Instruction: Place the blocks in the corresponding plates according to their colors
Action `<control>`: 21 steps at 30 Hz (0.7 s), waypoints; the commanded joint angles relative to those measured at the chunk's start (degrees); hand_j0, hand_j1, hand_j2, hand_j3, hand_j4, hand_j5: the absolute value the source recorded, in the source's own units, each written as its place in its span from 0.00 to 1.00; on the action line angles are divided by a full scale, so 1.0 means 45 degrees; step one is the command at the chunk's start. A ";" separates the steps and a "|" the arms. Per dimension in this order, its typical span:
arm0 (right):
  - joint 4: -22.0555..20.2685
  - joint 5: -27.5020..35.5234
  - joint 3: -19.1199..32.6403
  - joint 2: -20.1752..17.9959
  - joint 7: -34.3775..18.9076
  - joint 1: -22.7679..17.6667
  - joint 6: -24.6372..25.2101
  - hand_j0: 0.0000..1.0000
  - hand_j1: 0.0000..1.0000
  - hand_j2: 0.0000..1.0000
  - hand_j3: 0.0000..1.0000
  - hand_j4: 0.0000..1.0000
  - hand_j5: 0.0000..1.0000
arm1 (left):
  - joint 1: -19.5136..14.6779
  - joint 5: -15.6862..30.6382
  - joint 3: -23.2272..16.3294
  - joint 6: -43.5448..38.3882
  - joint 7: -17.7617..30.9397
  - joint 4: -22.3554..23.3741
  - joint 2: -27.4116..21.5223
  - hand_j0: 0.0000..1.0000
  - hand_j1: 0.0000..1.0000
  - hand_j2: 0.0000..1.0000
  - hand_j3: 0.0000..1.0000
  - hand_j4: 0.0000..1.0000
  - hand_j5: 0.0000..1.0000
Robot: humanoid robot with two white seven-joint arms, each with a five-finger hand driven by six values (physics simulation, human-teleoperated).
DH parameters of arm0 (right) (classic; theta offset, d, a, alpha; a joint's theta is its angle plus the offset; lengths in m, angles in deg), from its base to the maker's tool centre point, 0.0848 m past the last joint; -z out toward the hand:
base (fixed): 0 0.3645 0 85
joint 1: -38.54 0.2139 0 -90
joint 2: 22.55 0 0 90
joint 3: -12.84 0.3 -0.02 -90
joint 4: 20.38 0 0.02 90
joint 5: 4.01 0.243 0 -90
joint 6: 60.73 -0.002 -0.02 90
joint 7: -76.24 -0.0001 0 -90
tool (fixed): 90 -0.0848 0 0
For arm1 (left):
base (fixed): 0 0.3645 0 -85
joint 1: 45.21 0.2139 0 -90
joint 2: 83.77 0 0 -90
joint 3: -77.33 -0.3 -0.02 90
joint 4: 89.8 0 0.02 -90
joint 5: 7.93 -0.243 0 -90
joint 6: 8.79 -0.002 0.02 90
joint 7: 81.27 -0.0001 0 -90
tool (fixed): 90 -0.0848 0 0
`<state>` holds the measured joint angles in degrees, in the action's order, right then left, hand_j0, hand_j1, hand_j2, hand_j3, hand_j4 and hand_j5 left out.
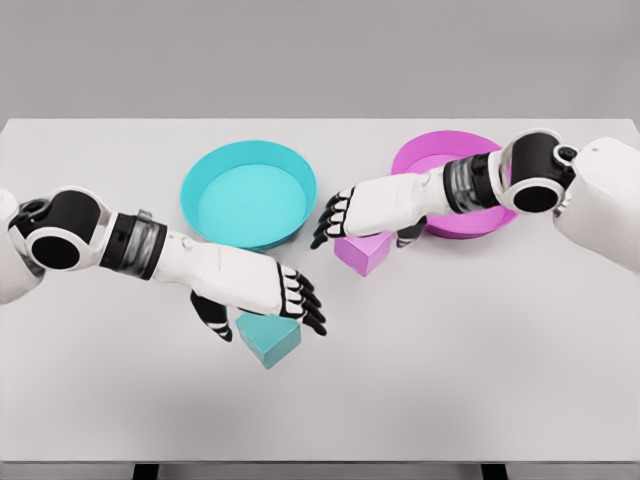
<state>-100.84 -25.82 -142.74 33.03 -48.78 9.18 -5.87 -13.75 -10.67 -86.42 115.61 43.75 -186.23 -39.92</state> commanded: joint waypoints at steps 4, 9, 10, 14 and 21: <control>0.0359 -0.0035 -0.0037 0.0186 0.0005 0.0020 0.0030 1.00 1.00 1.00 1.00 1.00 1.00 | 0.0157 0.0005 0.0021 -0.0086 -0.0005 0.0295 0.0119 1.00 1.00 1.00 1.00 1.00 1.00; 0.0652 -0.0289 -0.0056 0.0381 0.0005 0.0020 0.0030 1.00 1.00 1.00 1.00 1.00 1.00 | 0.0372 0.0005 0.0119 -0.0086 -0.0005 0.0744 0.0392 1.00 1.00 1.00 1.00 1.00 1.00; 0.0731 -0.0289 -0.0037 0.0401 0.0005 0.0020 0.0030 1.00 1.00 1.00 1.00 1.00 1.00 | 0.0391 0.0005 0.0119 -0.0086 -0.0005 0.0744 0.0392 1.00 1.00 1.00 1.00 1.00 1.00; 0.0809 -0.0465 -0.0095 0.0479 0.0005 0.0020 0.0030 1.00 1.00 1.00 1.00 1.00 1.00 | 0.0547 0.0005 0.0178 -0.0086 -0.0005 0.0880 0.0470 1.00 1.00 1.00 1.00 1.00 1.00; 0.1258 -0.0582 -0.0154 0.0733 0.0005 0.0020 0.0030 1.00 1.00 1.00 1.00 1.00 1.00 | 0.0723 -0.0131 0.0178 -0.0086 -0.0005 0.1135 0.0587 1.00 1.00 1.00 1.00 1.00 1.00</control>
<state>-95.64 -28.45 -143.34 36.14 -48.78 9.27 -5.86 -10.41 -11.28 -85.72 115.35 43.75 -181.54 -37.39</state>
